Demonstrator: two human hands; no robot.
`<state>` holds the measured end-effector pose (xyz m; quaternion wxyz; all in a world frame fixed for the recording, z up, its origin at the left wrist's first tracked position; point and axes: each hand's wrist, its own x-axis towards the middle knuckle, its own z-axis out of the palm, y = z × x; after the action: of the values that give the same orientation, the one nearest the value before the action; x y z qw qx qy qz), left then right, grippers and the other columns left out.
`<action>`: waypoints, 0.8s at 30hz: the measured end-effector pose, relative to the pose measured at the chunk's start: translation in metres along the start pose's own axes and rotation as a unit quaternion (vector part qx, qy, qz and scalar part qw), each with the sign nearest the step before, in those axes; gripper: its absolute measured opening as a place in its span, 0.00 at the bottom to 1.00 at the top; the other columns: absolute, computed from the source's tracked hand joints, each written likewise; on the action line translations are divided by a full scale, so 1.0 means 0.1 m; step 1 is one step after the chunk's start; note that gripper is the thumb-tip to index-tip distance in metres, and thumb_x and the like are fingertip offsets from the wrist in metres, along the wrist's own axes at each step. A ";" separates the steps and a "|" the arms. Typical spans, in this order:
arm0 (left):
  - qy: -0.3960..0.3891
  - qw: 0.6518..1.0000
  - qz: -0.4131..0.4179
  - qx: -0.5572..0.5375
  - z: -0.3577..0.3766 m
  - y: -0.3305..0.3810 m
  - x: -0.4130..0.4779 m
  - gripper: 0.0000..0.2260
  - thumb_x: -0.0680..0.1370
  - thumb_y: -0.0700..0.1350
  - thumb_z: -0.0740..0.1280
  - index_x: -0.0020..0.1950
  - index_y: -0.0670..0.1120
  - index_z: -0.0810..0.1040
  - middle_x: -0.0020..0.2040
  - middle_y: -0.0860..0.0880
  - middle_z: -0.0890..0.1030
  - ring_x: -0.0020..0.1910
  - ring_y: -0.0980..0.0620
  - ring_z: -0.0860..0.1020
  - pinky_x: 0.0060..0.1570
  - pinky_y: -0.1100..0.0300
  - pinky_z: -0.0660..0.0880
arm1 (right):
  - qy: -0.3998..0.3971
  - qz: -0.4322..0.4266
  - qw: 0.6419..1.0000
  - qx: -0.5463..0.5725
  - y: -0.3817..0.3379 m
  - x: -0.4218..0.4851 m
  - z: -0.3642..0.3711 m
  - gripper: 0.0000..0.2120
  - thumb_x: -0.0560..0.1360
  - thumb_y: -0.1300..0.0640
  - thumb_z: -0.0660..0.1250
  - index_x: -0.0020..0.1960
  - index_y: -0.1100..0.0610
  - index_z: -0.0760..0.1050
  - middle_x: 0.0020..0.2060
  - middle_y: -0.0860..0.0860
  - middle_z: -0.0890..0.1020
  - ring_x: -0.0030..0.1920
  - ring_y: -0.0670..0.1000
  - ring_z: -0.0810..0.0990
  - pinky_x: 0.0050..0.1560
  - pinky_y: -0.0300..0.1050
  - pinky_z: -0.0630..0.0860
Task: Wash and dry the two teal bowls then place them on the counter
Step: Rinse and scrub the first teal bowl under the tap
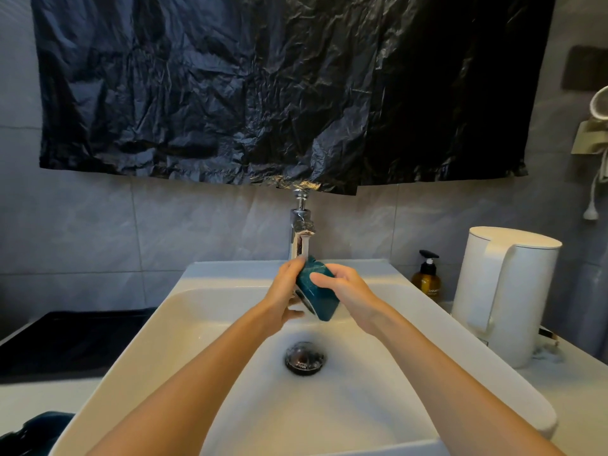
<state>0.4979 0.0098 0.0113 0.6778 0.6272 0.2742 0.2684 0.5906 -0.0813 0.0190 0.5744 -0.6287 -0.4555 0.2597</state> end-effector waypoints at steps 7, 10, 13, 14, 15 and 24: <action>-0.018 0.976 -0.127 -0.175 0.06 0.02 -0.09 0.18 0.75 0.60 0.63 0.48 0.44 0.76 0.45 0.41 0.79 0.46 0.43 0.77 0.53 0.44 0.75 | -0.065 -0.006 0.997 0.038 0.03 -0.04 -0.02 0.11 0.77 0.58 0.65 0.58 0.60 0.76 0.49 0.57 0.83 0.48 0.52 0.81 0.51 0.45 0.75; 0.034 0.984 -0.091 -0.151 0.06 0.03 -0.04 0.19 0.76 0.59 0.62 0.57 0.46 0.73 0.47 0.42 0.78 0.44 0.46 0.76 0.44 0.49 0.75 | -0.040 0.005 0.999 0.031 0.04 -0.02 0.08 0.08 0.78 0.58 0.63 0.56 0.57 0.76 0.50 0.57 0.83 0.49 0.53 0.80 0.51 0.45 0.75; 0.083 0.990 -0.025 -0.114 0.13 -0.04 0.00 0.19 0.76 0.58 0.63 0.63 0.51 0.66 0.50 0.43 0.76 0.46 0.46 0.76 0.46 0.47 0.76 | 0.051 0.031 0.997 0.051 0.02 -0.04 0.22 0.09 0.80 0.53 0.59 0.48 0.55 0.76 0.43 0.53 0.81 0.42 0.50 0.78 0.40 0.40 0.75; 0.092 0.990 -0.003 -0.103 0.17 -0.06 0.00 0.18 0.77 0.58 0.63 0.62 0.52 0.65 0.50 0.43 0.76 0.47 0.46 0.76 0.48 0.47 0.77 | 0.095 0.034 0.993 0.055 0.03 -0.03 0.25 0.13 0.81 0.50 0.58 0.48 0.56 0.77 0.41 0.53 0.81 0.41 0.49 0.78 0.39 0.41 0.75; 0.099 0.991 0.016 -0.093 0.21 -0.10 0.00 0.16 0.77 0.58 0.62 0.61 0.53 0.64 0.51 0.43 0.76 0.48 0.46 0.77 0.48 0.47 0.78 | 0.143 0.037 0.987 0.060 0.04 -0.02 0.28 0.16 0.80 0.47 0.59 0.48 0.58 0.78 0.40 0.53 0.81 0.40 0.49 0.78 0.41 0.44 0.76; 0.084 0.992 0.086 -0.038 0.30 -0.10 -0.02 0.14 0.77 0.56 0.64 0.61 0.55 0.70 0.54 0.48 0.77 0.48 0.52 0.76 0.51 0.52 0.76 | 0.331 0.048 0.942 -0.006 0.06 0.15 0.22 0.24 0.76 0.39 0.62 0.31 0.56 0.77 0.32 0.51 0.81 0.36 0.53 0.79 0.43 0.47 0.77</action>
<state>0.5184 -0.0132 0.0030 0.6501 0.5973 0.2649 0.3879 0.5800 -0.0573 0.0116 0.6756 -0.7040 -0.2101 0.0615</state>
